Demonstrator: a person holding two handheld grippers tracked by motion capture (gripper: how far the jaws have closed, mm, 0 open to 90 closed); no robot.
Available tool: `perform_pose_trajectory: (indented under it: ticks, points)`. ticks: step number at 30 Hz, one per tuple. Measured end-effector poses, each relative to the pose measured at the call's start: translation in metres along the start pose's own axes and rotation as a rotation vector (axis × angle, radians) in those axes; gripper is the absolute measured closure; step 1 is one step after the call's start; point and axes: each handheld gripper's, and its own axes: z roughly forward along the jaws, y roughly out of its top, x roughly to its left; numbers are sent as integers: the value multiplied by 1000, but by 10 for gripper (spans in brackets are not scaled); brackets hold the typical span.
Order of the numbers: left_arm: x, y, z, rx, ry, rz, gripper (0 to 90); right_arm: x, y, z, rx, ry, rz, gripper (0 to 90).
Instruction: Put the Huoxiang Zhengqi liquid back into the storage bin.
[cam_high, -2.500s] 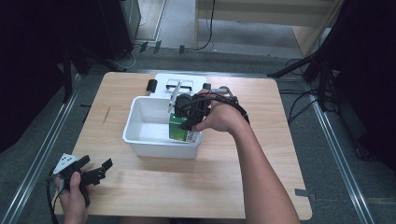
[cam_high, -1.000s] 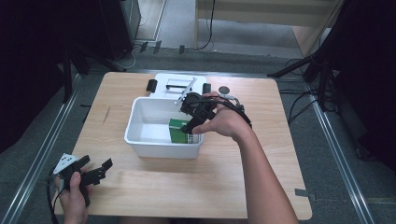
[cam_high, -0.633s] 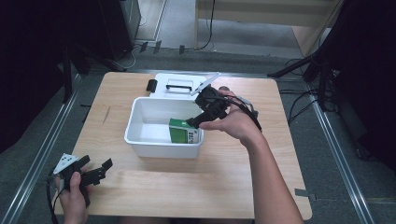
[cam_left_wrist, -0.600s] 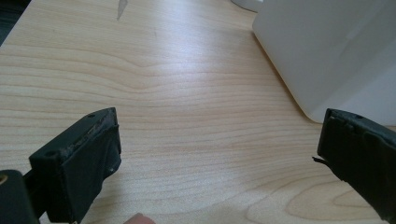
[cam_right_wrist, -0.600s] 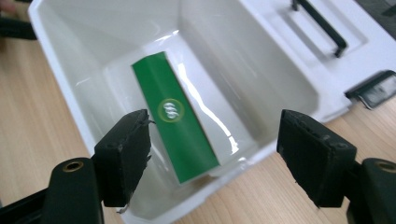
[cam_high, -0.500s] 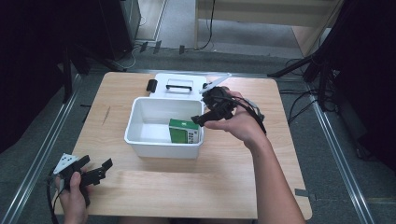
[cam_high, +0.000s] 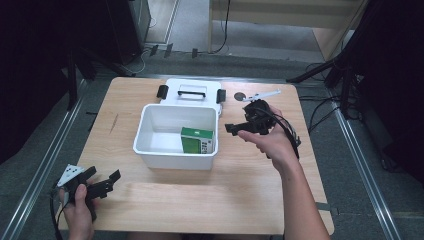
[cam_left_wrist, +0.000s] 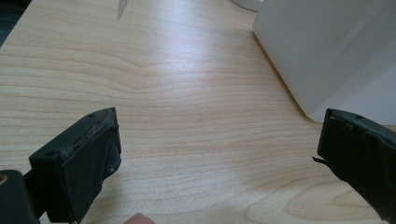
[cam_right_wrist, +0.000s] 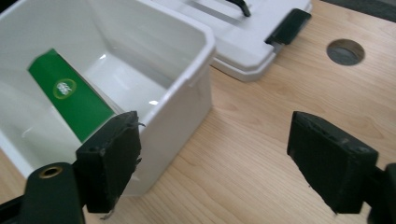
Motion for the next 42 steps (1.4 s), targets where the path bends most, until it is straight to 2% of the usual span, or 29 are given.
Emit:
perform_pose_trajectory:
  ticks: [5, 6, 8, 9, 12, 15, 18, 19, 25, 28, 29, 30, 32, 34, 36, 42]
  points:
    - [0, 0, 0, 0, -1, -1, 0, -10, -21, -4, -60, -36, 19, 130]
    - [0, 0, 0, 0, -1, -1, 0, -12, -24, -4, -72, -53, 27, 121]
    - [0, 0, 0, 0, -1, -1, 0, -13, -32, -6, -103, -121, 45, 92]
    - [0, 0, 0, 0, -1, -1, 0, -15, -35, -7, -114, -136, 49, 78]
    - [0, 0, 0, 0, -1, -1, 1, -21, -45, -8, -129, -138, 75, 20]
    - [0, 0, 0, -1, 0, -1, 0, -25, -56, -9, -139, -160, 81, 0]
    - [0, 0, 0, 0, 0, 0, 0, -28, -63, -9, -146, -170, 85, 0]
    - [0, 0, 0, 0, 0, 0, 0, -31, -71, -10, -152, -194, 86, 0]
    - [0, 0, 0, 0, 0, 0, 0, -37, -88, -11, -170, -220, 101, 0]
    - [0, 0, 0, -1, 2, 0, 0, -44, -105, -13, -184, -241, 117, 0]
    - [0, 0, 0, -1, 2, 0, 1, -44, -105, -13, -184, -241, 117, 0]
    - [0, 0, 0, -1, 2, 0, 0, -48, -115, -14, -185, -251, 131, 0]
    - [0, 0, 0, 0, 1, 0, 0, -49, -118, -14, -187, -257, 135, 0]
    - [0, 0, 0, 0, 2, 1, 0, -54, -133, -16, -194, -265, 150, 0]
    - [0, 0, 0, -1, 3, 1, 1, -56, -136, -16, -194, -265, 152, 0]
    - [0, 0, 0, 0, 3, 3, 0, -65, -163, -20, -199, -286, 168, 0]
